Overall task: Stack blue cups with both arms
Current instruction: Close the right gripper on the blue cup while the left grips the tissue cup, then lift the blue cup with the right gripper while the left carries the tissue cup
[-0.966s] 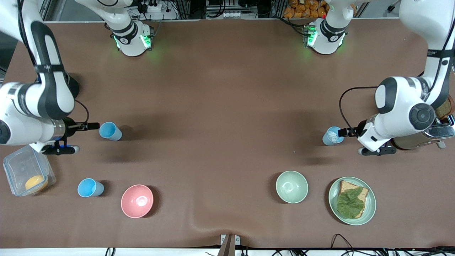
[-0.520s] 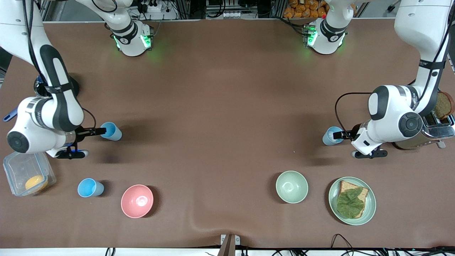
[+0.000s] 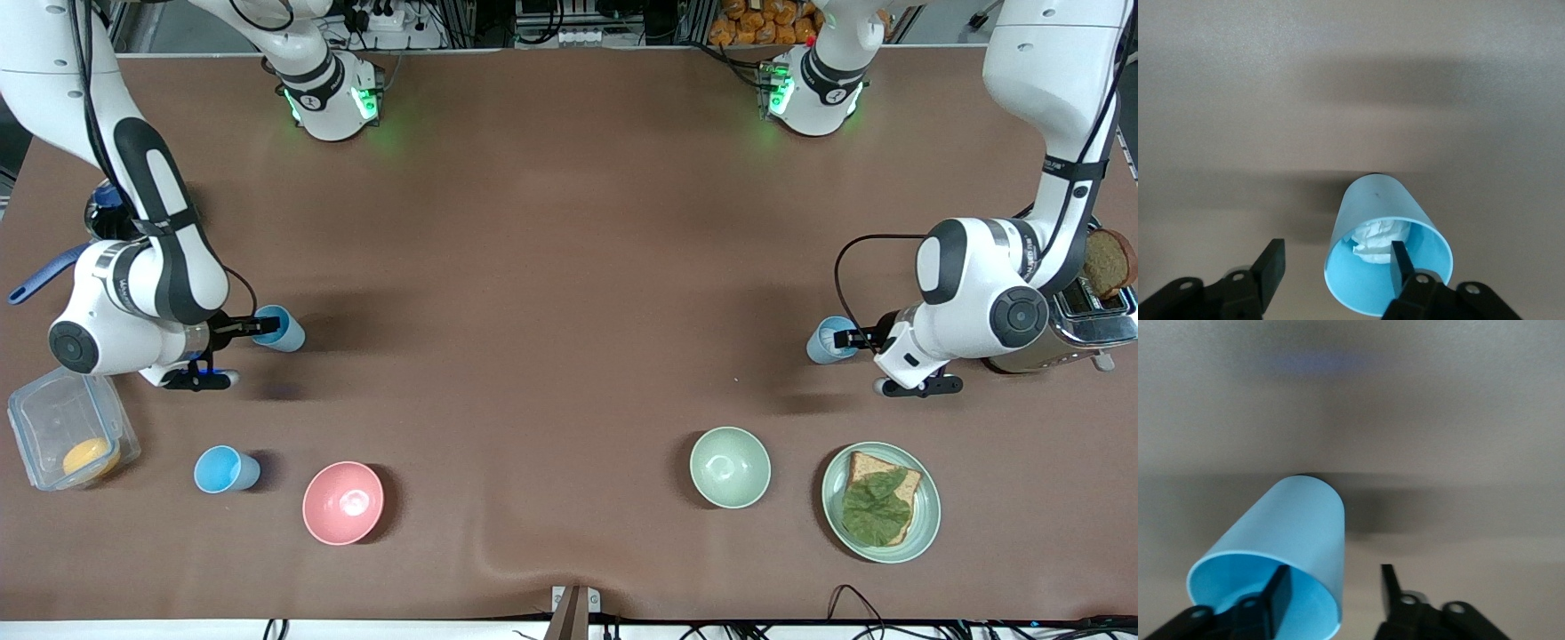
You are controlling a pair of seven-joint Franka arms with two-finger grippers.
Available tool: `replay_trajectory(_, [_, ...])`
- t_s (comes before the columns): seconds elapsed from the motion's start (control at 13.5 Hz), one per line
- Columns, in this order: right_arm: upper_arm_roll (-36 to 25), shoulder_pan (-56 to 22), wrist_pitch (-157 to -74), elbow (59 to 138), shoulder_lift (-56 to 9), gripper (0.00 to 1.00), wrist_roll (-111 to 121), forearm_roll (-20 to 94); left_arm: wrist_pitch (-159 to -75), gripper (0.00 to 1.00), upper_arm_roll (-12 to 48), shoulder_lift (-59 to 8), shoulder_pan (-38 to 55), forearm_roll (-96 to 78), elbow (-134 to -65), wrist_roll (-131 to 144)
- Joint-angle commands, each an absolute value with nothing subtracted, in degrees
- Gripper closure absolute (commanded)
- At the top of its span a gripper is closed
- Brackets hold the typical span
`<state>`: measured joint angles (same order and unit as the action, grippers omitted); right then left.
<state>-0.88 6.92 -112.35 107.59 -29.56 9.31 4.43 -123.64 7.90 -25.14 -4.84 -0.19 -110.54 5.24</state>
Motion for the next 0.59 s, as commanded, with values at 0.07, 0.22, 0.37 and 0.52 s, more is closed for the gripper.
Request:
replay_trajectory(0.07, [-0.70,7.47,-112.41,108.72,-28.04,1.00,10.11,5.80,-124.72,0.53,8.00,-25.93,-5.19,-1.14,-110.57,3.60])
replay_trajectory(0.22, [-0.70,7.30,-112.15,108.63,-26.55,1.00,10.54,5.80,-124.80,0.96,8.00,-25.84,-5.19,-1.06,-110.48,3.69])
replay_trajectory(0.37, [-0.79,7.47,-110.75,108.20,-25.14,1.00,13.69,5.71,-124.63,1.00,8.17,-25.32,-5.27,-1.67,-110.65,4.31])
replay_trajectory(0.52, [-0.97,7.73,-108.65,107.58,-23.04,1.00,15.55,5.63,-124.10,1.00,8.96,-23.65,-5.71,-1.84,-110.74,4.39])
